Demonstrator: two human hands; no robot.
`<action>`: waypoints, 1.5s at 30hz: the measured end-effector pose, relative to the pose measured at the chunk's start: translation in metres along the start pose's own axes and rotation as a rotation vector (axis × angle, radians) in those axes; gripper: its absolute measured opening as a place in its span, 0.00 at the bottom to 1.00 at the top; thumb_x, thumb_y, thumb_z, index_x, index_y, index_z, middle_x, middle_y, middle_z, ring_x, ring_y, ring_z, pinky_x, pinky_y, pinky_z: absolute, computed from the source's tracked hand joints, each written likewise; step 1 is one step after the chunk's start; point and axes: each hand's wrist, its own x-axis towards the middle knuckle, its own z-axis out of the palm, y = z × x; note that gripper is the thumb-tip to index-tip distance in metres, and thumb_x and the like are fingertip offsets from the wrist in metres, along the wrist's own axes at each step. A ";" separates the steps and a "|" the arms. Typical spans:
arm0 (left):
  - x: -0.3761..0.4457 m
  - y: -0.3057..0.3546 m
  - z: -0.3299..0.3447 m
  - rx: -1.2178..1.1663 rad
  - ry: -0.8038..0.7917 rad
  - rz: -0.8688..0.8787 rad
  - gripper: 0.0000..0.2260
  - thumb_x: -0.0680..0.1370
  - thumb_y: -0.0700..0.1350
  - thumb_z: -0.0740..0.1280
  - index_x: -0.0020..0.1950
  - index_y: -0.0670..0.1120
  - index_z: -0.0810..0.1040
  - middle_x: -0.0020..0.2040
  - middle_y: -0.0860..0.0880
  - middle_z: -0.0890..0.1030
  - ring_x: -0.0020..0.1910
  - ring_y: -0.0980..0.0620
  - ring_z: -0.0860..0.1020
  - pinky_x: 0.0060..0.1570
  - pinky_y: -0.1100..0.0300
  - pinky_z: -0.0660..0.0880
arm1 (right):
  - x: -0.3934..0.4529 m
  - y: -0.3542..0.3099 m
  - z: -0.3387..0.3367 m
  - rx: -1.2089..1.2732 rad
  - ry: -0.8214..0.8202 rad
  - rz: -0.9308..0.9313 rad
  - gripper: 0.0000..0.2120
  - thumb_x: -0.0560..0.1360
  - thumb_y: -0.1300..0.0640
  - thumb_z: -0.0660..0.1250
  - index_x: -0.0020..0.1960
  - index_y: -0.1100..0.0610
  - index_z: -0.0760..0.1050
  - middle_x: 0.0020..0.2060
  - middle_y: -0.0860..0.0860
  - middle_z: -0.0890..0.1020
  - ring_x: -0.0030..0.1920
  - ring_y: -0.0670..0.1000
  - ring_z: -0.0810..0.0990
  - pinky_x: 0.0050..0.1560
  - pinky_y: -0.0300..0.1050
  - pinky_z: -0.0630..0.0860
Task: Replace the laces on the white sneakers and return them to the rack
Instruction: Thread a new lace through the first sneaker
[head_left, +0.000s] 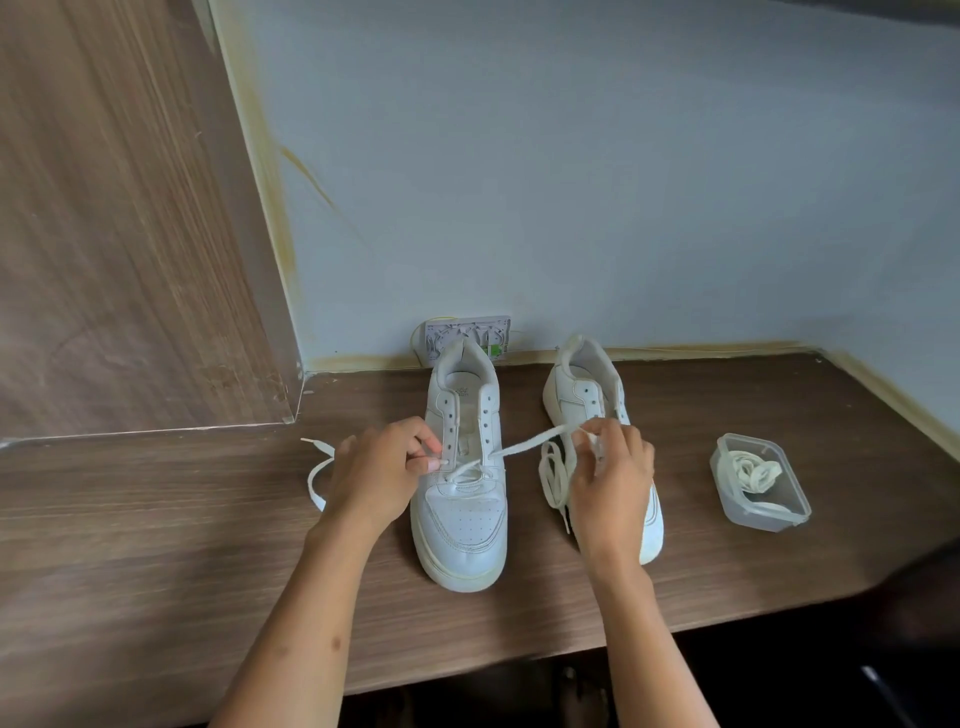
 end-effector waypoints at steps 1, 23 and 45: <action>0.000 0.000 0.000 -0.002 -0.004 -0.001 0.03 0.77 0.47 0.70 0.46 0.55 0.79 0.37 0.60 0.80 0.41 0.63 0.75 0.48 0.58 0.63 | -0.001 -0.002 0.001 0.017 -0.016 -0.015 0.08 0.77 0.62 0.68 0.56 0.56 0.77 0.51 0.51 0.78 0.52 0.45 0.66 0.54 0.47 0.70; -0.013 0.033 -0.034 -0.733 -0.246 0.000 0.12 0.71 0.56 0.68 0.46 0.53 0.87 0.54 0.51 0.76 0.55 0.60 0.77 0.54 0.67 0.71 | -0.008 -0.048 -0.018 0.789 -0.606 0.139 0.04 0.74 0.65 0.70 0.48 0.60 0.82 0.42 0.49 0.84 0.41 0.43 0.80 0.43 0.36 0.73; -0.007 -0.001 -0.025 0.216 0.125 -0.388 0.15 0.77 0.52 0.66 0.64 0.56 0.77 0.64 0.50 0.74 0.64 0.42 0.70 0.56 0.49 0.67 | 0.016 -0.009 -0.038 0.776 -0.677 0.251 0.13 0.72 0.52 0.67 0.45 0.62 0.82 0.31 0.46 0.78 0.33 0.40 0.72 0.38 0.32 0.69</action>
